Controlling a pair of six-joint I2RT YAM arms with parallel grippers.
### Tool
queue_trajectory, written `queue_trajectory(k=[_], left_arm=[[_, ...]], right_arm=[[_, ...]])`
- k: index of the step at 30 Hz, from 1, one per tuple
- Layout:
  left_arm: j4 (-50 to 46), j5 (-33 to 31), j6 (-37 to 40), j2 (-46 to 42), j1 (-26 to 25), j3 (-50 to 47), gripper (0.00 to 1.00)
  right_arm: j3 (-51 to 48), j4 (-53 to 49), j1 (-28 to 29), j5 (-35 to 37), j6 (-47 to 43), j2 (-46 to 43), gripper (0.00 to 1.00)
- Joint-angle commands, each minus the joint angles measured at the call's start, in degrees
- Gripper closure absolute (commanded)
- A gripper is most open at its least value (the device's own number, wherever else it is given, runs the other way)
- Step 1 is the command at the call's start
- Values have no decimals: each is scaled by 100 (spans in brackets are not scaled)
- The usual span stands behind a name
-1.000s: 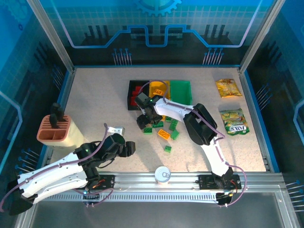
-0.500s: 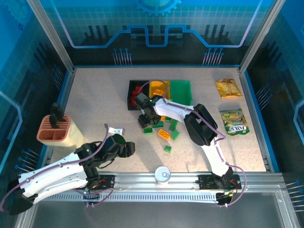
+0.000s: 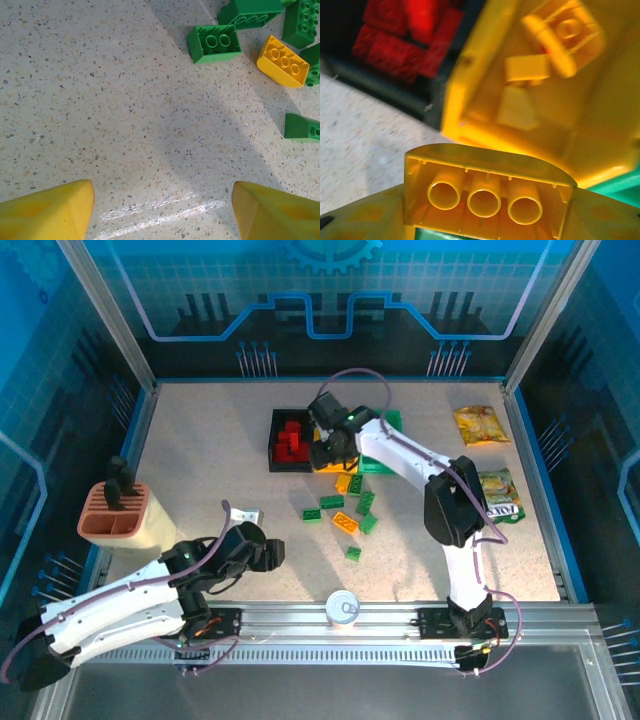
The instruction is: Sort the legos into containers by color
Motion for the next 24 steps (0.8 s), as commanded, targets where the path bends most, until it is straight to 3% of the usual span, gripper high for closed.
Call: queue_trajectory(k=[1, 5, 10, 17, 24], left_arm=[[45, -43, 29, 19, -52, 58, 26], [2, -50, 60, 15, -63, 132, 26], [-60, -65, 61, 1, -89, 157, 26], [-46, -52, 40, -16, -124, 144, 26], [229, 17, 313, 380, -132, 369, 26]], right_arm=[[327, -198, -296, -224, -30, 258, 41], [810, -396, -438, -208, 52, 680, 39], [1208, -528, -419, 63, 101, 829, 13], [810, -280, -240, 493, 69, 230, 11], [-499, 458, -77, 332, 70, -902, 11]])
